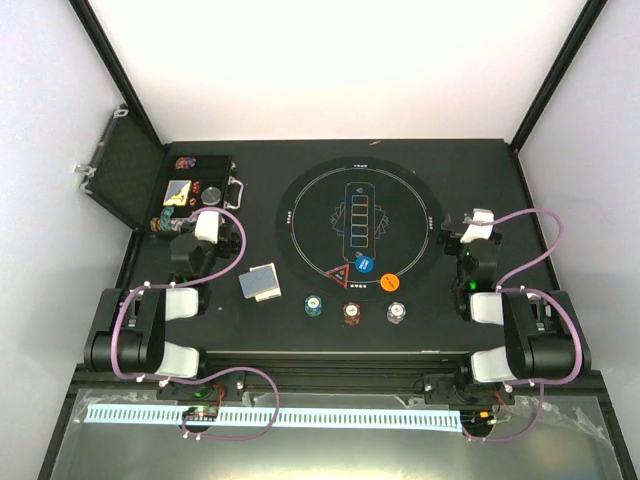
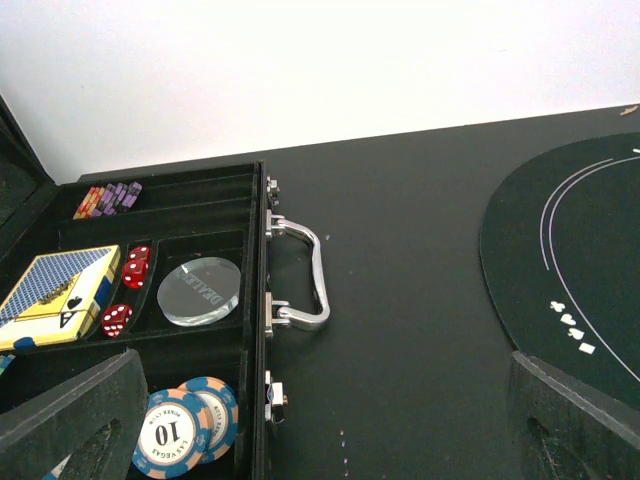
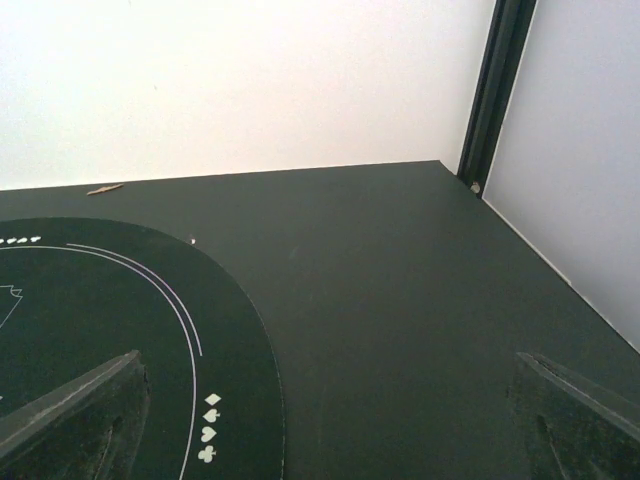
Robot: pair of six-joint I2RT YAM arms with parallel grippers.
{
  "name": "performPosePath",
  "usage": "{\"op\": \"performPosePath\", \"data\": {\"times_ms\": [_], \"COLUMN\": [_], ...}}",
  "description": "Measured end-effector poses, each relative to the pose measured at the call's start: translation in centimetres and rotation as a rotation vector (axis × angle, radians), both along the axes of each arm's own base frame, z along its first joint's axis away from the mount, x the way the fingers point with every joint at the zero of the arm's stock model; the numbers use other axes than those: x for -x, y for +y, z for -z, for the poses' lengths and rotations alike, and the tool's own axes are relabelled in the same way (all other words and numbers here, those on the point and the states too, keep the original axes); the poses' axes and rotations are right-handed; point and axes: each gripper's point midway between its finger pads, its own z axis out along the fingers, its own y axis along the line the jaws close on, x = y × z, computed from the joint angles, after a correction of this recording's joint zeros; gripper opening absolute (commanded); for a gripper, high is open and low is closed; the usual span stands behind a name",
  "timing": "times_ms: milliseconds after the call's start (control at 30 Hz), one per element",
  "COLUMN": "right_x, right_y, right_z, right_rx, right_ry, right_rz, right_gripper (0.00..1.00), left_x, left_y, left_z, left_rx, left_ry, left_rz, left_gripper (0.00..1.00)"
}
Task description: Distribute texas hold em gaming equipment
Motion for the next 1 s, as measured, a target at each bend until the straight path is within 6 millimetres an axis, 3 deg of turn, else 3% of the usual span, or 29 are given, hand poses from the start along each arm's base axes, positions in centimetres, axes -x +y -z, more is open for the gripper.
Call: {"op": "performPosePath", "data": {"times_ms": [367, 467, 533, 600, 667, 733, 800, 867, 933, 1000], "right_x": [0.0, -0.2, -1.1, -2.2, -2.6, -1.7, -0.8, -0.4, -1.3, -2.8], "right_y": [-0.1, -0.9, -1.8, -2.3, -3.0, -4.0, -4.5, -4.5, -3.8, -2.3], "right_z": [0.0, -0.3, -2.9, -7.5, -12.7, -16.7, -18.5, -18.9, -18.9, -18.7], "right_rx": [-0.001, -0.011, -0.030, -0.033, -0.066, -0.147, -0.224, -0.299, -0.347, -0.378], "right_ry": [0.001, 0.046, 0.033, -0.018, -0.097, -0.191, -0.247, -0.248, -0.204, -0.146], "right_rz": [0.003, 0.058, 0.117, 0.148, 0.197, 0.256, 0.282, 0.278, 0.238, 0.167], "right_gripper": [1.00, 1.00, 1.00, 1.00, 1.00, 1.00, 1.00, 1.00, 1.00, 1.00], "left_x": [0.0, 0.0, -0.2, -1.5, -4.0, -6.4, -7.2, -7.1, -6.4, -5.0], "left_y": [0.0, 0.1, 0.2, 0.1, -0.1, -0.3, -0.5, -0.7, -1.0, -1.4], "left_z": [0.0, -0.1, -0.4, -1.3, -4.5, -9.4, -13.6, -15.6, -15.2, -13.0], "left_rx": [0.000, 0.000, 0.003, -0.012, -0.037, -0.065, -0.092, -0.115, -0.116, -0.107], "left_ry": [-0.001, -0.002, 0.014, 0.069, 0.107, 0.109, 0.094, 0.110, 0.173, 0.277], "left_rz": [0.000, -0.005, -0.010, 0.010, 0.035, 0.068, 0.103, 0.144, 0.187, 0.235], "left_gripper": [0.99, 0.99, 0.99, 0.99, 0.99, 0.99, 0.99, 0.99, 0.99, 0.99]}}
